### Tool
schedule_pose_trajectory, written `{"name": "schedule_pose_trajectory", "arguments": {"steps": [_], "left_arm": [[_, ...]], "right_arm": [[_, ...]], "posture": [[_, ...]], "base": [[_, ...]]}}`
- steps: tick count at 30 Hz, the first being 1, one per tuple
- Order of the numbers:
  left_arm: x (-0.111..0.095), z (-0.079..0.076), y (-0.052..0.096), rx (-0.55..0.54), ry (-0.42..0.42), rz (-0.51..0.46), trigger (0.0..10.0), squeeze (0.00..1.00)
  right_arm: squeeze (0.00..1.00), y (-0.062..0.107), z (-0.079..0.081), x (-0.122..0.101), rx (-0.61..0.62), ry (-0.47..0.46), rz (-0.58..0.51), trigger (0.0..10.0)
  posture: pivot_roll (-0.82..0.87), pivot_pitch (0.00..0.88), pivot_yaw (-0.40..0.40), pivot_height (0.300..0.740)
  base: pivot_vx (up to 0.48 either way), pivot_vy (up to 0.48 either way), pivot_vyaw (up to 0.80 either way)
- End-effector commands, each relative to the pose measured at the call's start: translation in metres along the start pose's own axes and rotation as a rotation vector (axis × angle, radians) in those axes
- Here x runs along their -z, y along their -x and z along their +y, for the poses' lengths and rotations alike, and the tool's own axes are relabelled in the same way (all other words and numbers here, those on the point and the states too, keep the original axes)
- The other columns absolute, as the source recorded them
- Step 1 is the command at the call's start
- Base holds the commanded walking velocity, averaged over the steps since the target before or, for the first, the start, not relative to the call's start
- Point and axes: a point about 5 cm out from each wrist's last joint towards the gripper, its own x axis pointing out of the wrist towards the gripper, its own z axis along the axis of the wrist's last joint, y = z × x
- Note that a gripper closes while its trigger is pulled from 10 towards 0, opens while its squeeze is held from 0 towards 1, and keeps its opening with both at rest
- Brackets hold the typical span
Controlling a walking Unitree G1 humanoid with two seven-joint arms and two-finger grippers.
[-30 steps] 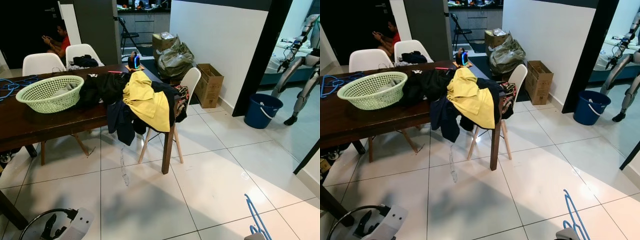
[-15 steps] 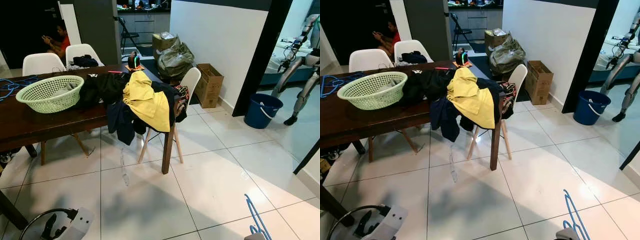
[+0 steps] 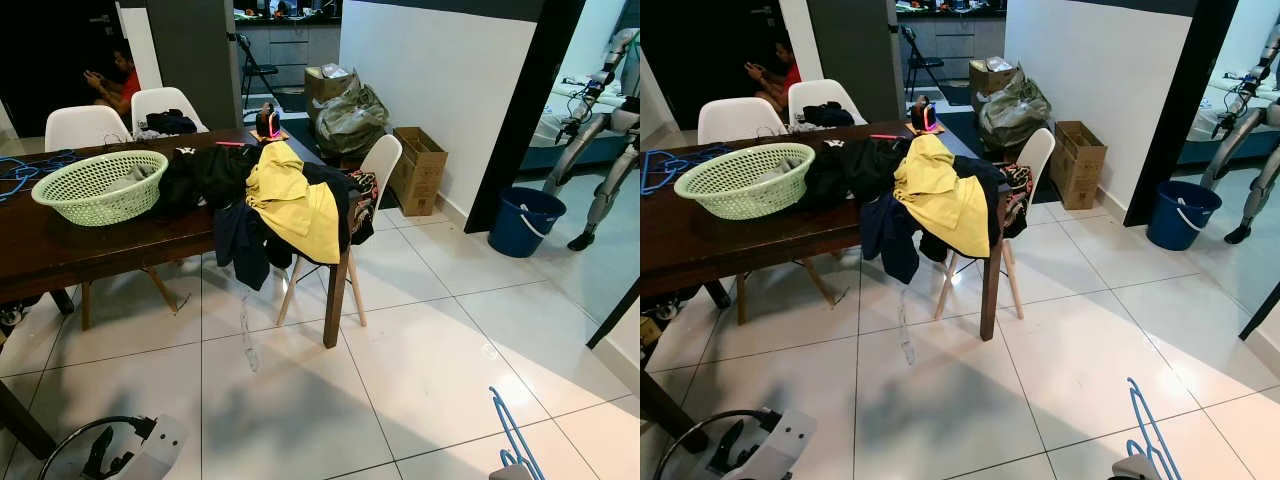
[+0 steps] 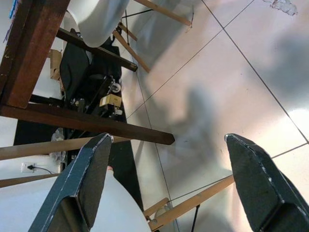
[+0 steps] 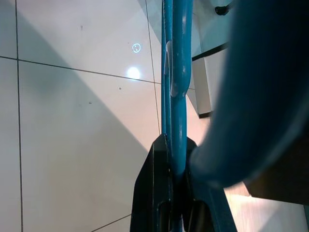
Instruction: Hang hanger
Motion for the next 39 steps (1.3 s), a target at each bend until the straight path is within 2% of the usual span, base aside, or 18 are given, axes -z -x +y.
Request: {"name": "schedule_pose_trajectory", "arguments": {"steps": [1,39], "left_arm": [[0.0006,-0.0030,0.0010,0.012,-0.012,0.008,10.0,0.00],[0.0016,-0.0020,0.0011,0.011,-0.013,0.008,10.0,0.00]], "right_arm": [[0.00,-0.0004,-0.0021,0.0025,0.004,-0.003,0.020,10.0],[0.00,0.0001,-0.0013,0.0026,0.004,-0.004,0.019,10.0]], "posture": [[0.01,0.000,-0.021,0.740],[0.01,0.000,-0.017,0.740]], "base": [[0.000,0.000,0.00],[0.000,0.000,0.00]]}}
